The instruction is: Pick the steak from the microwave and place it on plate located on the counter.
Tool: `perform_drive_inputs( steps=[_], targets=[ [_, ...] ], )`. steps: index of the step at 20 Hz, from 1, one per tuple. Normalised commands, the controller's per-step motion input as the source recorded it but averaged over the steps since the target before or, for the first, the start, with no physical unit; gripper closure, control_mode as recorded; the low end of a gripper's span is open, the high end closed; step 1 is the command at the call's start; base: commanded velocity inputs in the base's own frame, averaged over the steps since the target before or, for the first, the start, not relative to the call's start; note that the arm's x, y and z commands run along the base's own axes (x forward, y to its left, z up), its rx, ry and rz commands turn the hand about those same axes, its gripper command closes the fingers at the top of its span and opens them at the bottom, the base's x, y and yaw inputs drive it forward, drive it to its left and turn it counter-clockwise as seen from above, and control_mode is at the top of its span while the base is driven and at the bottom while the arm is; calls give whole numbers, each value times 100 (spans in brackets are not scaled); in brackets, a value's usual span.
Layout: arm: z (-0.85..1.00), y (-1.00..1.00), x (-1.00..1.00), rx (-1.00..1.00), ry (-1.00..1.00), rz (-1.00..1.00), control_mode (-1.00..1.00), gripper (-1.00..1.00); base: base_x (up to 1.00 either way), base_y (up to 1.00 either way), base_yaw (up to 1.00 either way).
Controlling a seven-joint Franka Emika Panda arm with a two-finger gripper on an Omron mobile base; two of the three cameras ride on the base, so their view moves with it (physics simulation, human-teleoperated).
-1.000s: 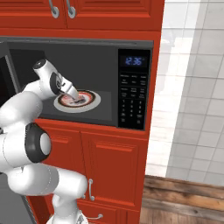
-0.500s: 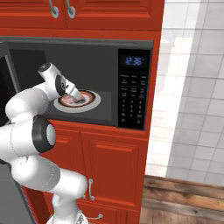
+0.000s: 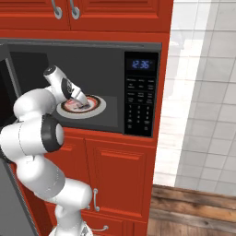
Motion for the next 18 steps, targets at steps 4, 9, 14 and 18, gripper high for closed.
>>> perform_drive_inputs(
  steps=[4, 9, 14, 18],
  targets=[
    [-18, 0, 3, 0, 0, 0, -100, -100, 0, 0, 0],
    [-24, 0, 0, 0, 0, 0, -100, -100, 0, 0, 0],
    [-22, 0, 0, 0, 0, 0, -100, -100, 0, 0, 0],
    [-6, 1, 0, 0, 0, 0, -100, -100, 0, 0, 0]
  ],
)
